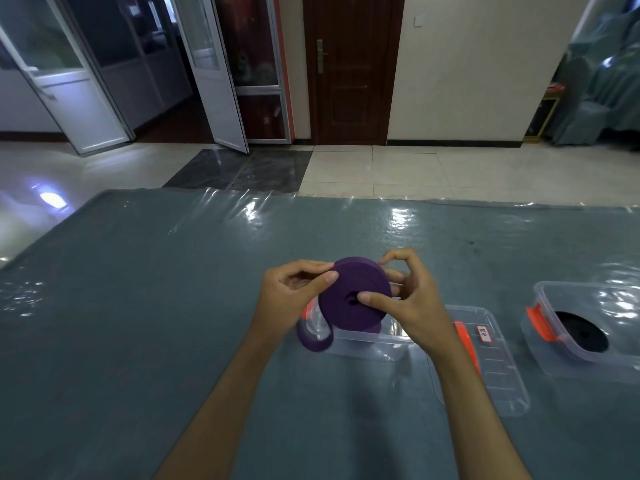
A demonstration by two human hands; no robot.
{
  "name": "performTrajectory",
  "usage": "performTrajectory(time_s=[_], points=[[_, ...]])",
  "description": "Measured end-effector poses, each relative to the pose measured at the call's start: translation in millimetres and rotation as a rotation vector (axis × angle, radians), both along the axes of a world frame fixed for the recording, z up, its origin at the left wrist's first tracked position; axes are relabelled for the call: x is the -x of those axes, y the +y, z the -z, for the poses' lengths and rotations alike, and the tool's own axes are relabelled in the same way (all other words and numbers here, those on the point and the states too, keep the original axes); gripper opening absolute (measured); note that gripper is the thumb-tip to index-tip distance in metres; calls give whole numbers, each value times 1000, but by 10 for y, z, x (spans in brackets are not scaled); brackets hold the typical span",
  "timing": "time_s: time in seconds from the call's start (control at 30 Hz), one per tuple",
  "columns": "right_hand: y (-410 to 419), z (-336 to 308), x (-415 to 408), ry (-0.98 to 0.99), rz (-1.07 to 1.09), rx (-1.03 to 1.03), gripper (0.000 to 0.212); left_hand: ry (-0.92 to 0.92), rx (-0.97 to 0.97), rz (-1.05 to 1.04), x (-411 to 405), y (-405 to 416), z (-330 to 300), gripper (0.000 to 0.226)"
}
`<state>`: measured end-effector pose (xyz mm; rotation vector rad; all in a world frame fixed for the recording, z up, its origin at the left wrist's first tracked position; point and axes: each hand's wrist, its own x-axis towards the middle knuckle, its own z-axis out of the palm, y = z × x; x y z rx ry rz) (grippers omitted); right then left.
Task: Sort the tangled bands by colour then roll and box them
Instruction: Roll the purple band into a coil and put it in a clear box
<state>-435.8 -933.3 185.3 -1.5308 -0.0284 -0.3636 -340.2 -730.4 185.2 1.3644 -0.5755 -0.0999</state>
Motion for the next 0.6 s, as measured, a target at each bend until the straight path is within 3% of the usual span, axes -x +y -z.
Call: performTrajectory(time_s=[0.13, 0.3, 0.5, 0.6], points=[[-21, 3, 40, -67, 86, 63, 51, 44, -72, 201, 1, 93, 43, 42], [6, 9, 85, 13, 22, 59, 53, -18, -63, 33, 91, 120, 56, 34], [46, 14, 131, -20, 98, 57, 51, 178, 78, -81, 233, -21, 235, 15], [58, 99, 111, -23, 175, 23, 48, 231, 107, -93, 269, -119, 327, 21]])
